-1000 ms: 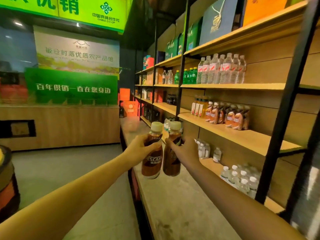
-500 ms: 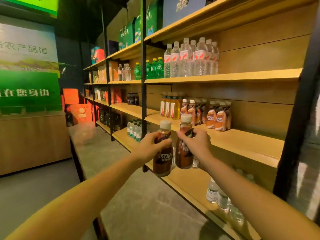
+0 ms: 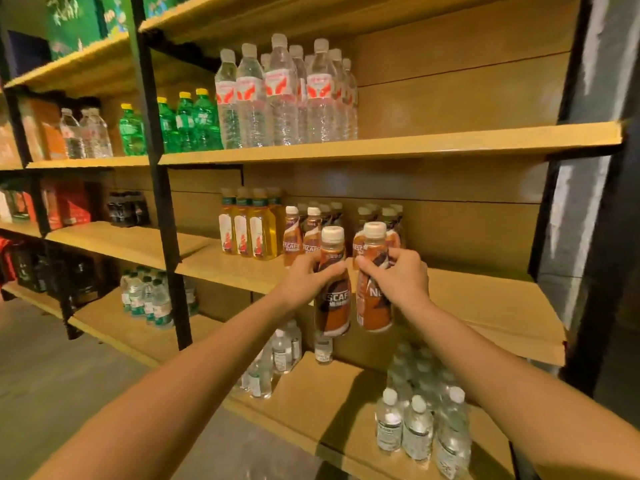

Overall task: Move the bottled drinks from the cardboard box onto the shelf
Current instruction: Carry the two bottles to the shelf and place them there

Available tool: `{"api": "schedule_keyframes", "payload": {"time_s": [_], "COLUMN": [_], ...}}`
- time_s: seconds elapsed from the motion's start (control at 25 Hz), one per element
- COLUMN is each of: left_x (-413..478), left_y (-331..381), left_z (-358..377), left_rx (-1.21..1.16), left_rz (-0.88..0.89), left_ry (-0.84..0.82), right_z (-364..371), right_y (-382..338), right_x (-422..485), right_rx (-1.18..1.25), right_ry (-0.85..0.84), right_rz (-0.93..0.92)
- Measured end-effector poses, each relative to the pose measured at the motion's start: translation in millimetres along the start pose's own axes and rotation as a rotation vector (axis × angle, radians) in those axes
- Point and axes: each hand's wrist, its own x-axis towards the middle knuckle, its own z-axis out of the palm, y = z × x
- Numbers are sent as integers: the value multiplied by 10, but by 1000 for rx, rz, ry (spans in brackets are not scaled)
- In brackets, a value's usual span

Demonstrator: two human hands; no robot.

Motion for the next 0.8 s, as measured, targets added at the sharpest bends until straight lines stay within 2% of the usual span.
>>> {"api": "schedule_keyframes", "payload": {"time_s": [0.36, 0.8], "left_x": [1343, 1957], "left_y": [-655, -862], "left_z": [-248, -95], "left_rx": [-122, -193], "left_rz": [104, 137], "left_ry": [-350, -440], "right_z": [556, 770], "right_y": [13, 237], "right_x": [728, 1077], "right_rx": [-140, -236], "right_ry": [285, 403], "right_rz": [168, 237]}}
